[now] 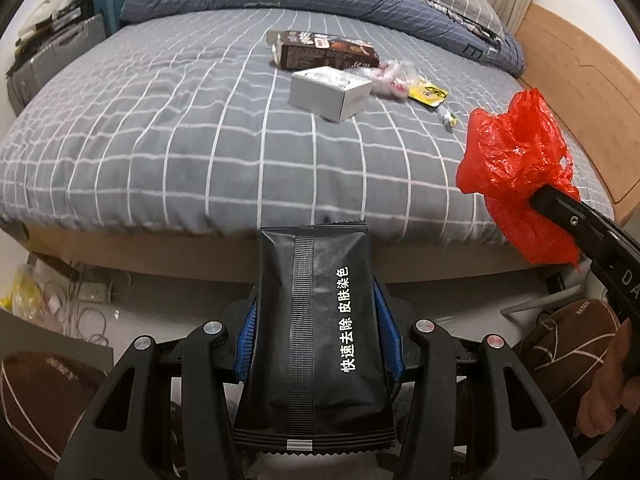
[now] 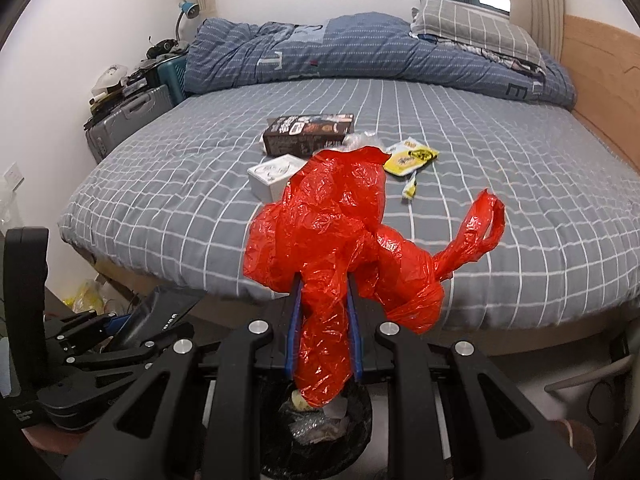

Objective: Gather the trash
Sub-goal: 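Carry the black packet and red bag down over the black bin, then open the right tool over the bin to drop the red bag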

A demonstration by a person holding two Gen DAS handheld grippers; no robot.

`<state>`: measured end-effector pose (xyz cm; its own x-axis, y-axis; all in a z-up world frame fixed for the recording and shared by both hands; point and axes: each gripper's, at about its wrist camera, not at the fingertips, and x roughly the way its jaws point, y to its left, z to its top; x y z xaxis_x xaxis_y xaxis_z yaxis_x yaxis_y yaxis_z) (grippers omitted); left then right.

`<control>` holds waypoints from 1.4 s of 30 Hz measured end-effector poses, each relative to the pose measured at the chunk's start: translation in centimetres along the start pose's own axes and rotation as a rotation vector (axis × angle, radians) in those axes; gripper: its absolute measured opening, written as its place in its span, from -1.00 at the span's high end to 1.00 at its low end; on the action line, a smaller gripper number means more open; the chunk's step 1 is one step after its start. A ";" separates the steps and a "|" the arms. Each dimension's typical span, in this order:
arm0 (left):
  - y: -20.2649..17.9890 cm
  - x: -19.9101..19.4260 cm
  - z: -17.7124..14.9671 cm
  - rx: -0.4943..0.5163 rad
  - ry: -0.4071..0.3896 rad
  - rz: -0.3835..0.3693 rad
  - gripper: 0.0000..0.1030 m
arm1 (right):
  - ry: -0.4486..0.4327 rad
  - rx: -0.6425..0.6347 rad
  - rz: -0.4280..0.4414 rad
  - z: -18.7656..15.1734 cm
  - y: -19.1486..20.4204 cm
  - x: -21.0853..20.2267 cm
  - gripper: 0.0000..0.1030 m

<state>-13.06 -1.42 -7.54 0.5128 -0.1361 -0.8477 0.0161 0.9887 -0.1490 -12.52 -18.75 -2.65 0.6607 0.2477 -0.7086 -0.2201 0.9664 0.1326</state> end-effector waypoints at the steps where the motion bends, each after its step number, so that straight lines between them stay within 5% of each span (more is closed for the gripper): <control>1: 0.0 0.0 -0.3 0.001 0.004 0.000 0.06 | 0.013 0.009 0.013 -0.2 0.0 0.1 0.64; 21: 1.5 -0.4 -5.3 -0.062 0.090 0.003 0.06 | 0.137 0.004 0.023 -4.5 2.3 0.3 0.64; 42: 3.6 5.2 -5.1 -0.067 0.177 0.061 0.06 | 0.387 0.013 0.031 -9.9 2.4 8.6 0.64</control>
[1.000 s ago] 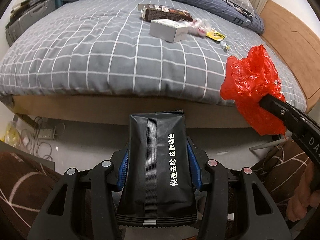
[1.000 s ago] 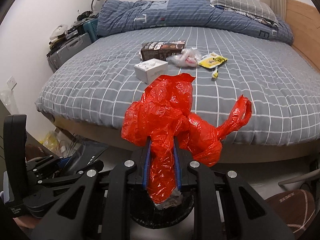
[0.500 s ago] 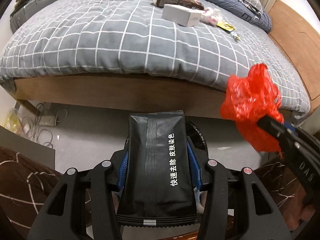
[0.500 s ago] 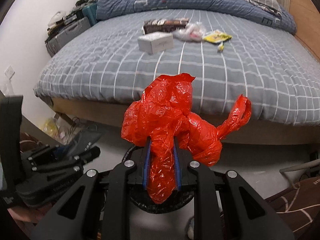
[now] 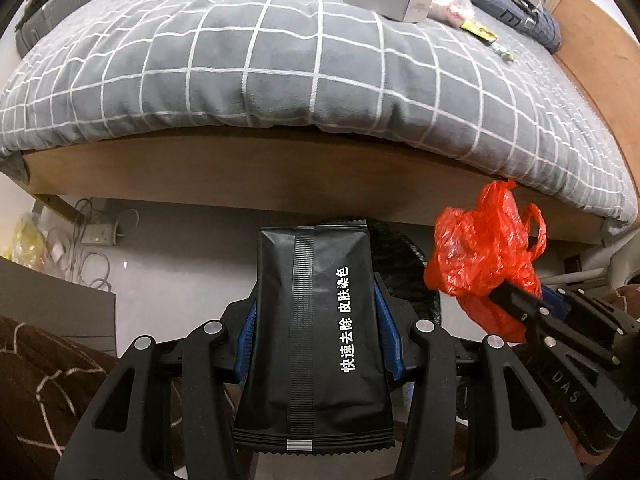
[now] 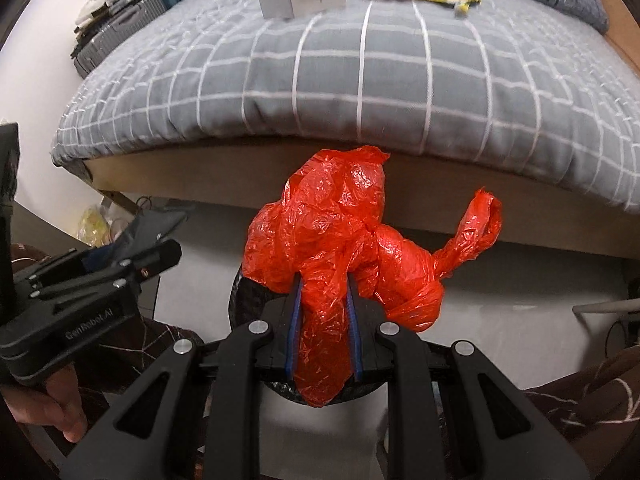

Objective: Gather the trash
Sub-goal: 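Open the right tool over the bin to drop the red bag, then open the left tool over the bin to drop the black packet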

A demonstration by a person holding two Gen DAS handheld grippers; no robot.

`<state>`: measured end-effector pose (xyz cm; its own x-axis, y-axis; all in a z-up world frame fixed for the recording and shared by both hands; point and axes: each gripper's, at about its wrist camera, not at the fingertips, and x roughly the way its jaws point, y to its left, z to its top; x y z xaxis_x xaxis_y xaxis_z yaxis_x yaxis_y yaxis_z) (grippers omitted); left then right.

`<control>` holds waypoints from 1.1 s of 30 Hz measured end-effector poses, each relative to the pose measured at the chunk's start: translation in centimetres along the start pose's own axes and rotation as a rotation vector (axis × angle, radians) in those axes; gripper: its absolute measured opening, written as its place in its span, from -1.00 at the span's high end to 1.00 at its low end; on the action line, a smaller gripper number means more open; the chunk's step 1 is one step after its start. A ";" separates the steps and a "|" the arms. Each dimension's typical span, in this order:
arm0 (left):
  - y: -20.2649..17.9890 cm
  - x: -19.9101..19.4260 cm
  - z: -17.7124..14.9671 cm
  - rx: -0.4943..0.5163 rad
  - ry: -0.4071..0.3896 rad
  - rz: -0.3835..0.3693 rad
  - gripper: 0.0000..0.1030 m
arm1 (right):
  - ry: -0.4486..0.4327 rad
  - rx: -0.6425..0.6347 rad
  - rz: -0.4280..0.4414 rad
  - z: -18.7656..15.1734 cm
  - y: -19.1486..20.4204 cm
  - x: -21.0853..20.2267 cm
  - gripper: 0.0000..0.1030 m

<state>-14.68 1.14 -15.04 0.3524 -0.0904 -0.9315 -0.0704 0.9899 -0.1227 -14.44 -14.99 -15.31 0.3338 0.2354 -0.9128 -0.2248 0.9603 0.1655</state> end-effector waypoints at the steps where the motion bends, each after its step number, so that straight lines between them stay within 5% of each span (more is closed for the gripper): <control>1: 0.1 0.3 0.1 0.000 0.005 0.003 0.06 | 0.010 -0.001 -0.002 0.0 0.0 0.4 0.64; 14: 1.9 1.9 0.2 -0.037 0.037 0.030 0.06 | 0.085 -0.006 0.006 0.5 1.5 3.2 0.47; 19: 2.4 1.9 0.0 -0.052 0.040 0.042 0.06 | 0.066 -0.019 0.002 0.6 1.8 2.7 0.10; 33: 0.7 1.4 -0.2 -0.034 0.024 0.037 0.06 | -0.008 -0.023 -0.049 0.2 0.3 0.8 -0.46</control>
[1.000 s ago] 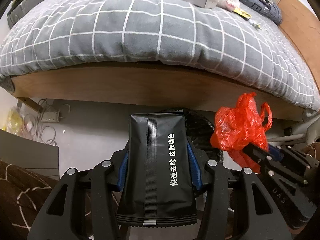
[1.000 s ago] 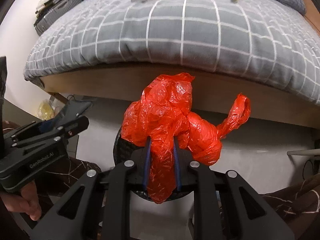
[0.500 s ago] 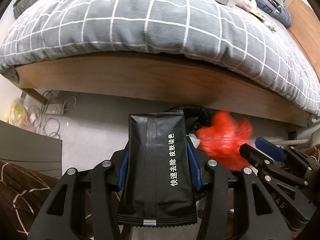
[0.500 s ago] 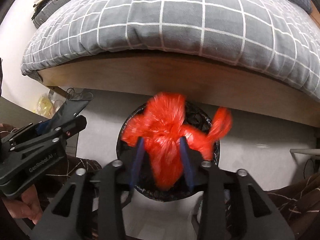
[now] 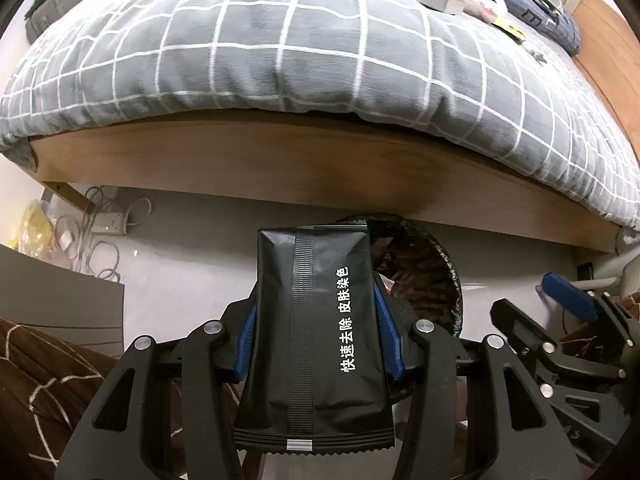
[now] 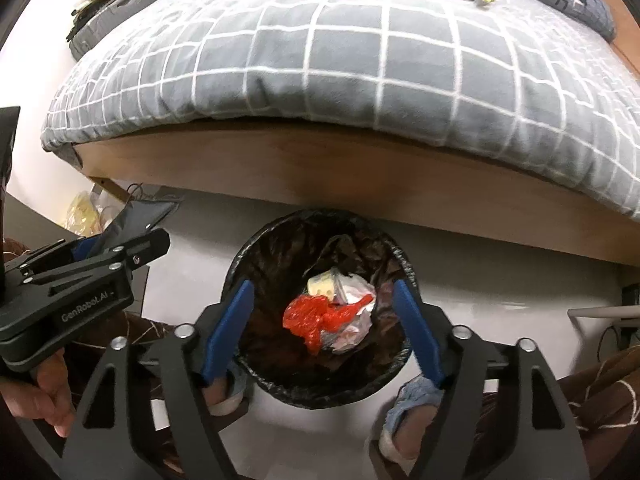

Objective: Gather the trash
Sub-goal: 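Open the left tool over the bin to drop the black packet, then move both open tools back up toward the trash on the bed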

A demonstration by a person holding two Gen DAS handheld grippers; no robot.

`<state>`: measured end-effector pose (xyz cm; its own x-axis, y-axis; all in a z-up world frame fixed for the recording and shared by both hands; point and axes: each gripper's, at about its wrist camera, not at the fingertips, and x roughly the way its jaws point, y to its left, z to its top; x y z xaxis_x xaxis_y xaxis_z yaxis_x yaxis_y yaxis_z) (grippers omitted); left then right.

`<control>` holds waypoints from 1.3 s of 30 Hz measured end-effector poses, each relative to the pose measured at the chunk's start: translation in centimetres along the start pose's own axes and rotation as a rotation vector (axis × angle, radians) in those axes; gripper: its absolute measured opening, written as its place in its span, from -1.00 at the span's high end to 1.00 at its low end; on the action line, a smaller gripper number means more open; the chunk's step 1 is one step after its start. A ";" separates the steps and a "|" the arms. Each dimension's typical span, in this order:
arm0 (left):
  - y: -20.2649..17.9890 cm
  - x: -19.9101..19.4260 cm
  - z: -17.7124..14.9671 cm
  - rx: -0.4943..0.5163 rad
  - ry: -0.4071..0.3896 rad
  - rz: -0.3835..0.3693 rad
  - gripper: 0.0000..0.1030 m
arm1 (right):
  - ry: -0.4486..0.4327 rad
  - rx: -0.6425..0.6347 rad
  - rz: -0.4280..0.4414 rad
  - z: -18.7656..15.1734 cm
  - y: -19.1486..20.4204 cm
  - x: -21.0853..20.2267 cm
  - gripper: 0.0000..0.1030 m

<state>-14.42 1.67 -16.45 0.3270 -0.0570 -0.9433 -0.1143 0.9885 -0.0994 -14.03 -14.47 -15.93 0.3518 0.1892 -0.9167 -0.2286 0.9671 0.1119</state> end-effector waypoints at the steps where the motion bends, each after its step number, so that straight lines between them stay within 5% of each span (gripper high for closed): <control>1: -0.2 0.0 0.0 0.004 0.001 -0.003 0.06 | -0.007 0.004 -0.006 0.0 -0.3 -0.2 -0.50; 12: -3.3 0.6 0.3 0.058 0.004 -0.030 0.06 | -0.075 0.051 -0.066 -0.8 -3.8 -2.2 -0.80; 26: -7.7 1.4 -0.1 0.136 0.013 -0.047 -0.01 | -0.111 0.131 -0.092 -1.3 -7.2 -3.6 -0.83; 39: -8.2 0.3 0.0 0.138 -0.030 -0.037 -0.69 | -0.119 0.143 -0.089 -1.0 -7.5 -3.8 -0.83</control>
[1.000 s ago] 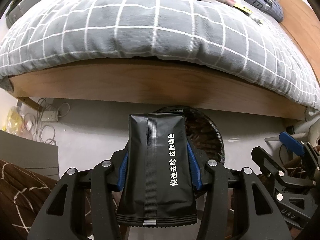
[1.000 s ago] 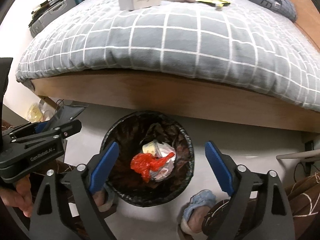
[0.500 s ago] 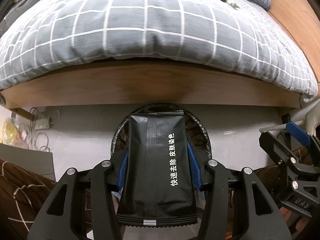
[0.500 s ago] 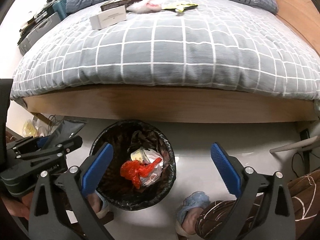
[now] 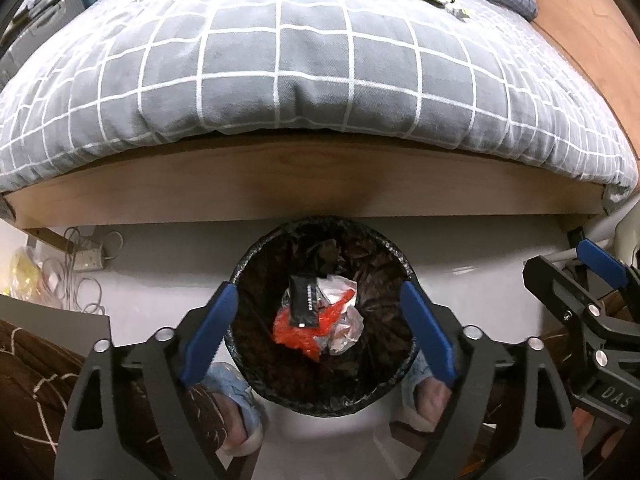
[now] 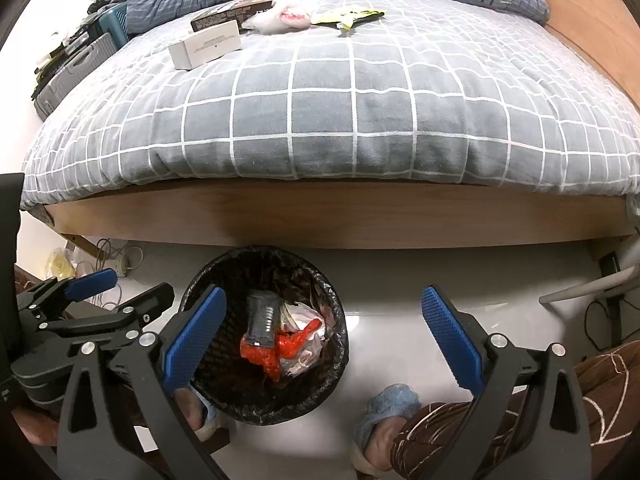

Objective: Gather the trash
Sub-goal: 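Move both open tools back up toward the trash on the bed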

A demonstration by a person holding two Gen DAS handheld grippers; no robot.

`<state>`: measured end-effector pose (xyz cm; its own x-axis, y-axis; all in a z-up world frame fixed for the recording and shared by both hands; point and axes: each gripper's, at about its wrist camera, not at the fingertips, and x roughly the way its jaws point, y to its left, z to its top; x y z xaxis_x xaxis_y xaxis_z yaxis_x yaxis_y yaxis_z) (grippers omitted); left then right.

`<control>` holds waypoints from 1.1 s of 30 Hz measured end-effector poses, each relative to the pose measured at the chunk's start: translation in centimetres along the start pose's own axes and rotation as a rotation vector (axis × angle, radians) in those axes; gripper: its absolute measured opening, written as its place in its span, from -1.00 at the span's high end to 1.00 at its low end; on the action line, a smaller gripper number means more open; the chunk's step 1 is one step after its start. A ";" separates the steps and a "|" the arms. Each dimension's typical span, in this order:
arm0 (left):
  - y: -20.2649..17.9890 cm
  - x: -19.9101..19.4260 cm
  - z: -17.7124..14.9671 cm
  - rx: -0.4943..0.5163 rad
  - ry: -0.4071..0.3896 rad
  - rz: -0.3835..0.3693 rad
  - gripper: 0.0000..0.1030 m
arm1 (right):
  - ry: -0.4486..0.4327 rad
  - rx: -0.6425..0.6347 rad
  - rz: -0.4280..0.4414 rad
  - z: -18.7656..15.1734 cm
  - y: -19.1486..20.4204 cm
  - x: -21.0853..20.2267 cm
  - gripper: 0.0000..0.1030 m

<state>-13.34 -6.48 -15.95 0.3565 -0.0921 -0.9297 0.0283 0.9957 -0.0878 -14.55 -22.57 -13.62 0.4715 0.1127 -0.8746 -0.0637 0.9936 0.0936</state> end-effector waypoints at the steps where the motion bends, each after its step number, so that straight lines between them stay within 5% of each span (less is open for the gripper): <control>1: 0.2 -0.2 0.0 -0.003 -0.006 0.000 -0.72 | -0.001 0.002 -0.001 0.1 0.0 0.0 -0.83; 6: 0.8 -0.9 0.1 -0.007 -0.024 0.011 -0.88 | -0.018 -0.001 -0.007 0.4 0.2 -0.4 -0.83; 16: 2.8 -3.8 1.0 -0.038 -0.083 0.021 -0.89 | -0.107 -0.053 -0.048 2.5 1.3 -2.6 -0.85; 33: 3.8 -10.7 9.1 -0.029 -0.259 0.027 -0.89 | -0.254 -0.023 -0.043 10.3 0.0 -6.7 -0.85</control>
<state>-8.56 -1.70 -3.07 0.5841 -0.0575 -0.8097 -0.0100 0.9969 -0.0780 -8.65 -23.24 -2.89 0.6797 0.0728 -0.7299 -0.0579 0.9973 0.0455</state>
